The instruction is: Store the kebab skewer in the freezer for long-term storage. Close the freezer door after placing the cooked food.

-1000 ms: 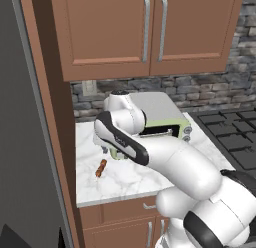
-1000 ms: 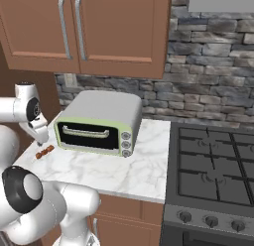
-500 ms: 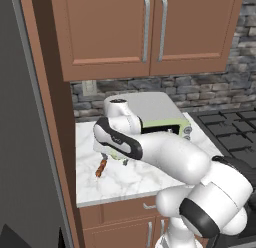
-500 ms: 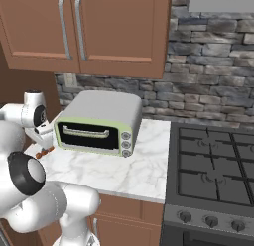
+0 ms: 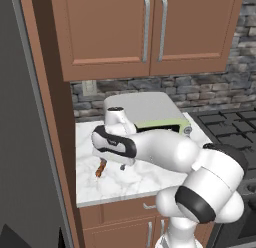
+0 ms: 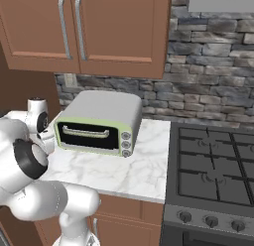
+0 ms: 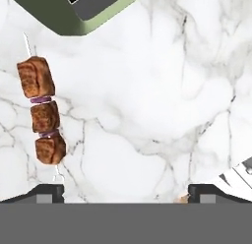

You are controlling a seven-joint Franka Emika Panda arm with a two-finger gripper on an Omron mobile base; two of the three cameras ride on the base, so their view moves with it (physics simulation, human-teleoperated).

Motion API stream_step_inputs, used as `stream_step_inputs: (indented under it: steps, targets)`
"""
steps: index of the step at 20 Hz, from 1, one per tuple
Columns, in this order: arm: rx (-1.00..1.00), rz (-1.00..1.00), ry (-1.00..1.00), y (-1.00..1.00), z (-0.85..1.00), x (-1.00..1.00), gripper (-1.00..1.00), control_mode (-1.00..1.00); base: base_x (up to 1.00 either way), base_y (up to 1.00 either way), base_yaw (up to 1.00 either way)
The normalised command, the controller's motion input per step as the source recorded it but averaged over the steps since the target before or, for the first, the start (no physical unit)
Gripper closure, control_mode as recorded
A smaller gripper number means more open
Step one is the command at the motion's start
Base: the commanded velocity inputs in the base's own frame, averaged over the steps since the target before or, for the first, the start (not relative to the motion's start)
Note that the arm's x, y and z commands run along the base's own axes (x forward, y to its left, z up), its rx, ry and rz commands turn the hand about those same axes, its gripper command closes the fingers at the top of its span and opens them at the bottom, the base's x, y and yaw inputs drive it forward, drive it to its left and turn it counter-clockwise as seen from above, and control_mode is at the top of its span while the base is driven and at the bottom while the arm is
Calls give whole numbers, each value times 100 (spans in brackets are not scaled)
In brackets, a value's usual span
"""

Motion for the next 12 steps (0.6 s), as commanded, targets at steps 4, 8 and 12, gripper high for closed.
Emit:
stream_step_inputs:
  steps: [4,8,12]
  targets:
    - [-4,-6,0,17,-11,22,-100,-100,0,0,0]
    - [-6,-4,0,18,-11,17,-100,-100,0,0,0]
    - [-6,-4,0,11,-12,19,-100,-100,0,0,0]
